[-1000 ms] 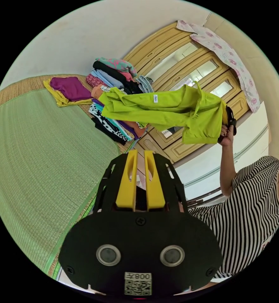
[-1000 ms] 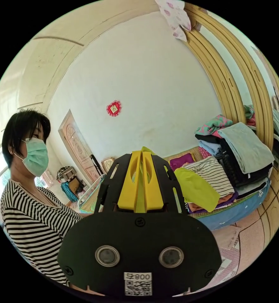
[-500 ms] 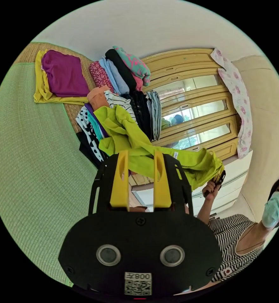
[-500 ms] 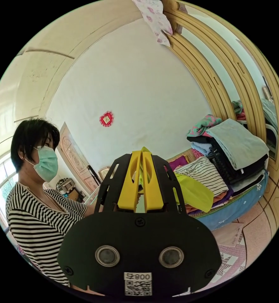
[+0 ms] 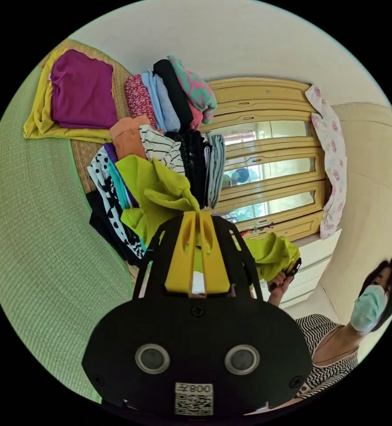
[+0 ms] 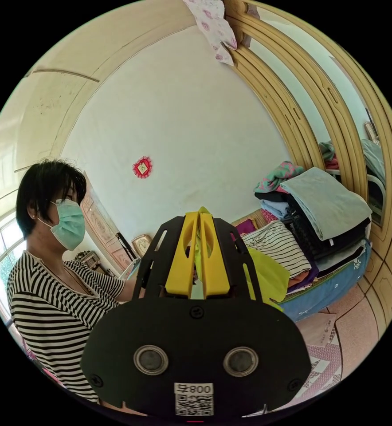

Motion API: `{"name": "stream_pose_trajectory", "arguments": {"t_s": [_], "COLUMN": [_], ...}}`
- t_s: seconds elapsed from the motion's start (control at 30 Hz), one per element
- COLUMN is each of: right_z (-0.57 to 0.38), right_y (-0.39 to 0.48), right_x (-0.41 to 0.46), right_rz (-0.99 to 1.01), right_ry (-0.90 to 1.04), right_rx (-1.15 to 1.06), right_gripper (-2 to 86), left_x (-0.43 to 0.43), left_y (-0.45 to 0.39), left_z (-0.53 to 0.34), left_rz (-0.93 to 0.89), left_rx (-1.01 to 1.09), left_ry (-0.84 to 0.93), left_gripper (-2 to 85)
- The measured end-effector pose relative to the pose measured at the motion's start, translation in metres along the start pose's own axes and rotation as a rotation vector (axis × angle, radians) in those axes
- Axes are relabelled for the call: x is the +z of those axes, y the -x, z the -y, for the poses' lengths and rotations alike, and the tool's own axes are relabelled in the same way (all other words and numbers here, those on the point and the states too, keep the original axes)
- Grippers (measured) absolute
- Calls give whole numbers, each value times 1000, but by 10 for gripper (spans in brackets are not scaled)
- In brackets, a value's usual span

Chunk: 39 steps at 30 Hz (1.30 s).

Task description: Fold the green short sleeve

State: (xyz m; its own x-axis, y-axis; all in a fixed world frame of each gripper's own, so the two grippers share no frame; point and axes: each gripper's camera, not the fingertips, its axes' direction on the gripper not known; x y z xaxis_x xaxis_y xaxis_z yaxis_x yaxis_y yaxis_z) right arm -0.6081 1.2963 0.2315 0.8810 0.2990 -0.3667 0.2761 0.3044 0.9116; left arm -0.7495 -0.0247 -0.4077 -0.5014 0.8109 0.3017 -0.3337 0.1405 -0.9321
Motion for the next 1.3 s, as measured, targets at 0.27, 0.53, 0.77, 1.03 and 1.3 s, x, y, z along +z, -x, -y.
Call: {"name": "stream_pose_trajectory", "arguments": {"t_s": [0.27, 0.53, 0.77, 1.03, 1.3], "right_z": [-9, -19, -26, -40, -56], "right_y": [0, 32, 87, 159, 210], "right_x": [13, 51, 76, 78, 70], "right_rz": [118, 328, 476, 566, 614], "right_ry": [-19, 5, 9, -6, -20], "right_rx": [-31, -94, -193, -316, -409], "right_gripper": [3, 2, 2, 2, 2], "left_x": [-140, -278, -342, -369, -381], "left_y": [-106, -247, -383, -504, -585], "left_z": [-113, -269, -429, -580, -704], "left_rz": [-93, 48, 201, 360, 476], "left_rx": [137, 372, 639, 885, 1059], "left_ry": [-269, -540, -700, -816, -917], "left_gripper": [9, 8, 8, 8, 9]}}
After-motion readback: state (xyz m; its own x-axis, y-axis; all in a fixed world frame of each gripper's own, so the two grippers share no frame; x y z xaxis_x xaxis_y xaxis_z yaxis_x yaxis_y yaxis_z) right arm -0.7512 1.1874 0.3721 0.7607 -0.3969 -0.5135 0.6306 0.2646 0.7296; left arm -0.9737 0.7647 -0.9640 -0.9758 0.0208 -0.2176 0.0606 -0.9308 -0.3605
